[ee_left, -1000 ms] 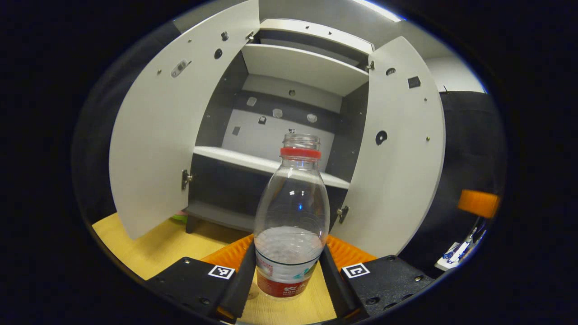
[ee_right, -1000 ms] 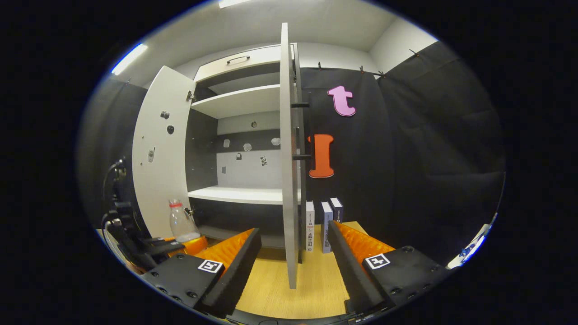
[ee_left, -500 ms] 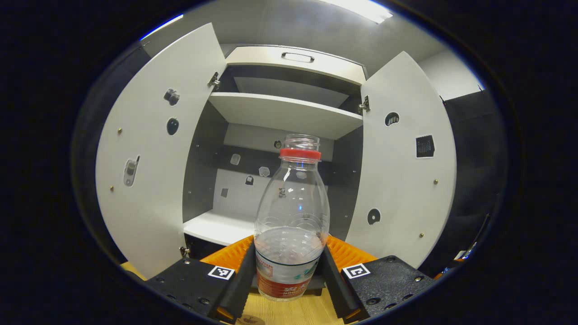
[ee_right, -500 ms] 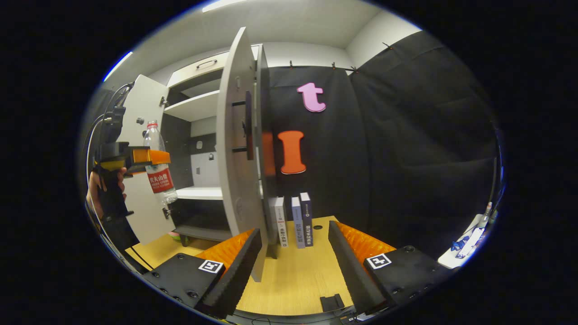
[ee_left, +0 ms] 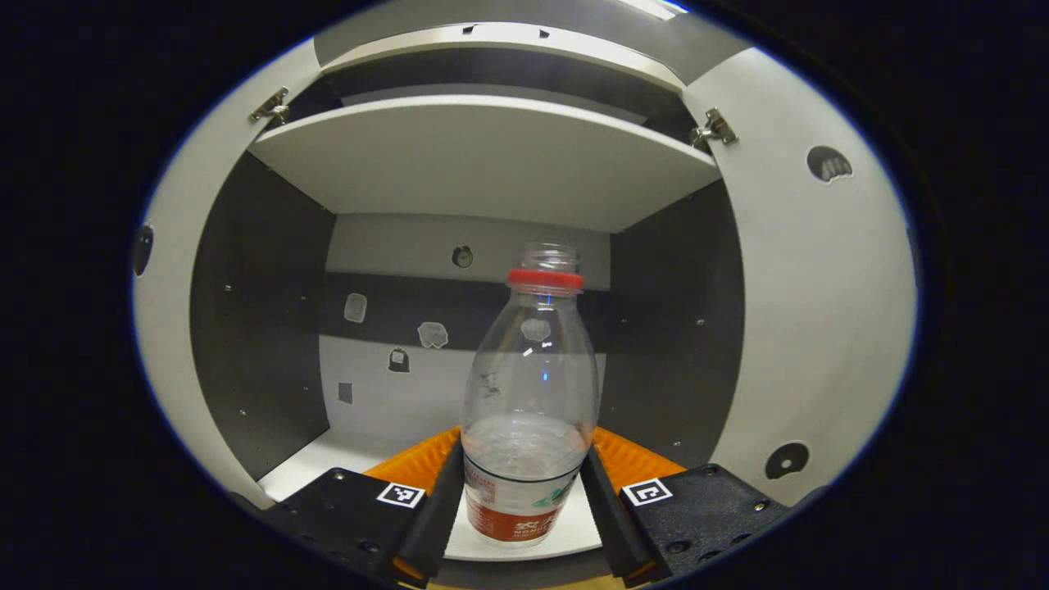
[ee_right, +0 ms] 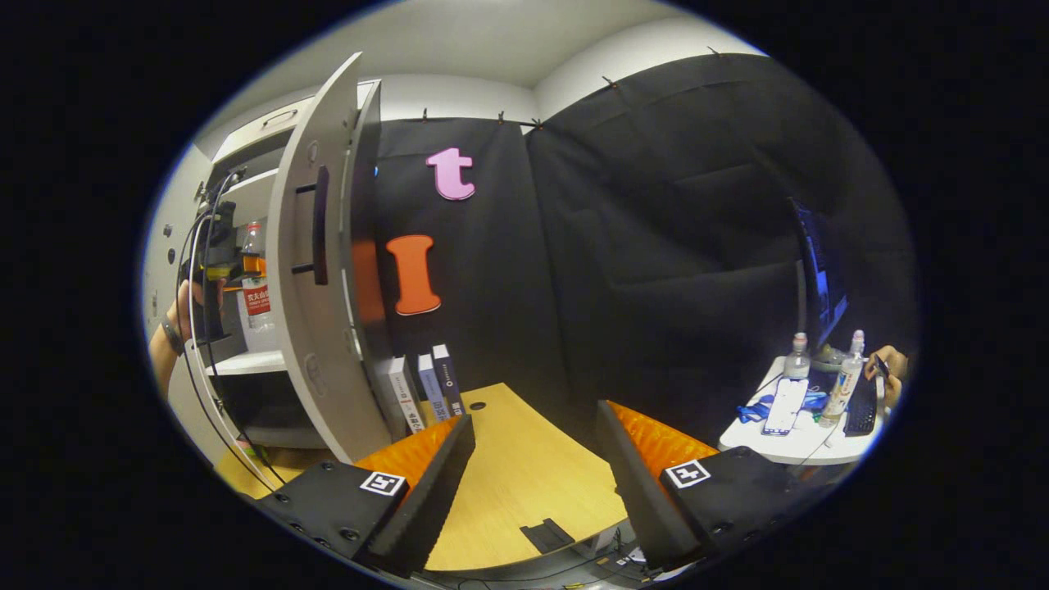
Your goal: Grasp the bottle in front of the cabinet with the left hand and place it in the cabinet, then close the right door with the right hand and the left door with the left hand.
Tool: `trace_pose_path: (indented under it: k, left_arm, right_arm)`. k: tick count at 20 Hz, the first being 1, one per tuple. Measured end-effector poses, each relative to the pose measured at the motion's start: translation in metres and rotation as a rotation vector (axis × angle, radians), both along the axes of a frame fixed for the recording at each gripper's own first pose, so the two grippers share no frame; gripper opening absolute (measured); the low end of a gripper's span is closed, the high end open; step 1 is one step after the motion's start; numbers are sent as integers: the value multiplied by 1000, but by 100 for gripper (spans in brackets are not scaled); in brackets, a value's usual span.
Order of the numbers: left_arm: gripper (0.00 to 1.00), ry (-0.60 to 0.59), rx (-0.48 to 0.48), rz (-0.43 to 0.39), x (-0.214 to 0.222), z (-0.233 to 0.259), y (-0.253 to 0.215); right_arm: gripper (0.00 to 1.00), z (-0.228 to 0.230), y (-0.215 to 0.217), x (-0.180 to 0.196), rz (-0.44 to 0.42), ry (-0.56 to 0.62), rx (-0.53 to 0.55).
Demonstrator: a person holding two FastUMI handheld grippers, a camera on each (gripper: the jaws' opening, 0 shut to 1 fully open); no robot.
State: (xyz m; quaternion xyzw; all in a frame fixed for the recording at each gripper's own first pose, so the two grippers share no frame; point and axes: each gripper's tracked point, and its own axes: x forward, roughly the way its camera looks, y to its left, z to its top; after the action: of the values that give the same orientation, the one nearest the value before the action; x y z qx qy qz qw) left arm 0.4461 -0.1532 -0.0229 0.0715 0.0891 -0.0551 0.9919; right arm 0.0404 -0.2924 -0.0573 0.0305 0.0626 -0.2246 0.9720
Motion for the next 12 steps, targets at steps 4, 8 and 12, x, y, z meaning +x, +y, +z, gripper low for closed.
trace_pose_path:
  k: [4,8,12]
  left_arm:
    - [74,85,-8,22,41,-57,6]
    - [74,119,-24,40,52,-86,11]
    - [76,100,-15,34,53,-83,8]
  right_arm:
    - [99,1,-5,-14,-93,-16,-10]
    - [99,2,-13,-24,-154,-1,-35]
    - [99,1,-14,-21,-161,-1,-28]
